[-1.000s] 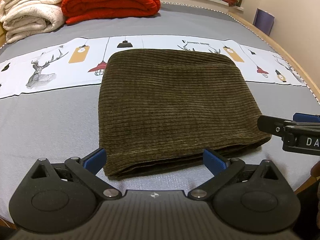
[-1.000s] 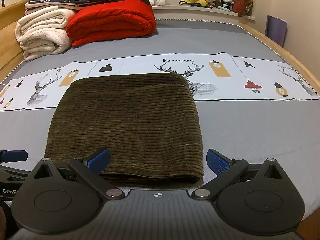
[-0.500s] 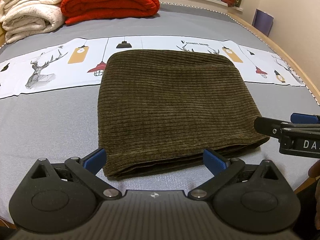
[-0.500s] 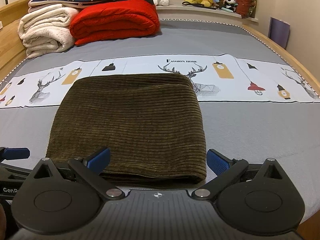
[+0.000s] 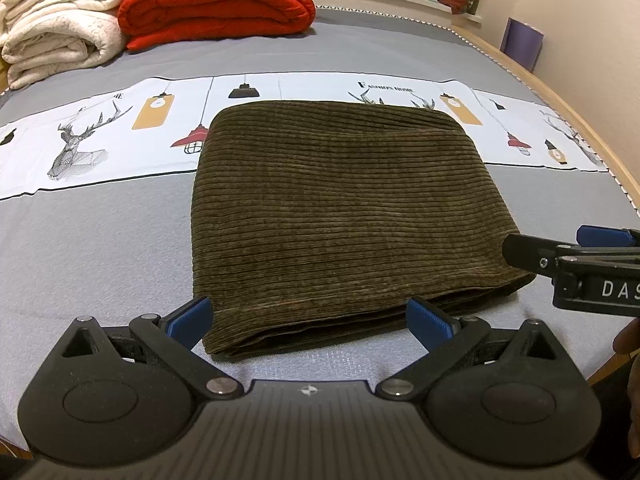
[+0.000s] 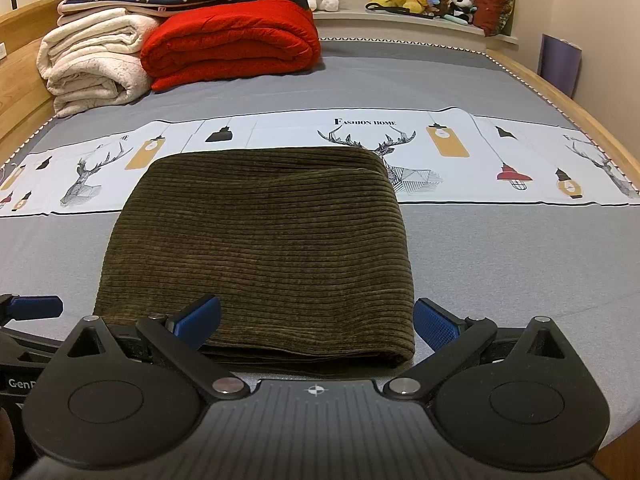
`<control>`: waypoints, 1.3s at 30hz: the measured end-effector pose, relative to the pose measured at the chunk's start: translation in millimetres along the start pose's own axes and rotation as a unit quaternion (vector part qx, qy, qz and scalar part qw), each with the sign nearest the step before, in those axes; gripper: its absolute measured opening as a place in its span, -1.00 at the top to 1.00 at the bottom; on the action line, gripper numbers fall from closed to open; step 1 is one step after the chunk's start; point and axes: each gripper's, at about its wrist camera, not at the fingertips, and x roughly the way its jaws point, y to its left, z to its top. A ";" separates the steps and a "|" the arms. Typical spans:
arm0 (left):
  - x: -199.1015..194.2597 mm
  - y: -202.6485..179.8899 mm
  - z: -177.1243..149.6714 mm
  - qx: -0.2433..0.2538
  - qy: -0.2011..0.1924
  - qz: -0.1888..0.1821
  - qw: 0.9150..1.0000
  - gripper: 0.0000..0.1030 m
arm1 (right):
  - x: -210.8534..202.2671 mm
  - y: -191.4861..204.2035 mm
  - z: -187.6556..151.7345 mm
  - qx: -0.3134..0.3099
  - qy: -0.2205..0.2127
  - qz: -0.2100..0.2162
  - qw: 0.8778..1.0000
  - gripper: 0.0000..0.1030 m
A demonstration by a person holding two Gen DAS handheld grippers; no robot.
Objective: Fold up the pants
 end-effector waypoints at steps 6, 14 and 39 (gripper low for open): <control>0.6 -1.3 -1.4 0.007 0.000 -0.001 1.000 -0.99 | -1.0 1.7 -0.3 -0.002 -0.002 0.005 1.000 -0.98; -0.7 -1.3 -1.2 0.008 -0.003 -0.004 1.000 -0.99 | 0.5 2.5 -1.1 -0.005 0.001 0.007 1.000 -0.98; -0.9 -1.8 -2.2 0.014 -0.004 -0.008 1.000 -0.99 | 3.6 3.2 -3.3 -0.003 0.007 0.006 1.000 -0.98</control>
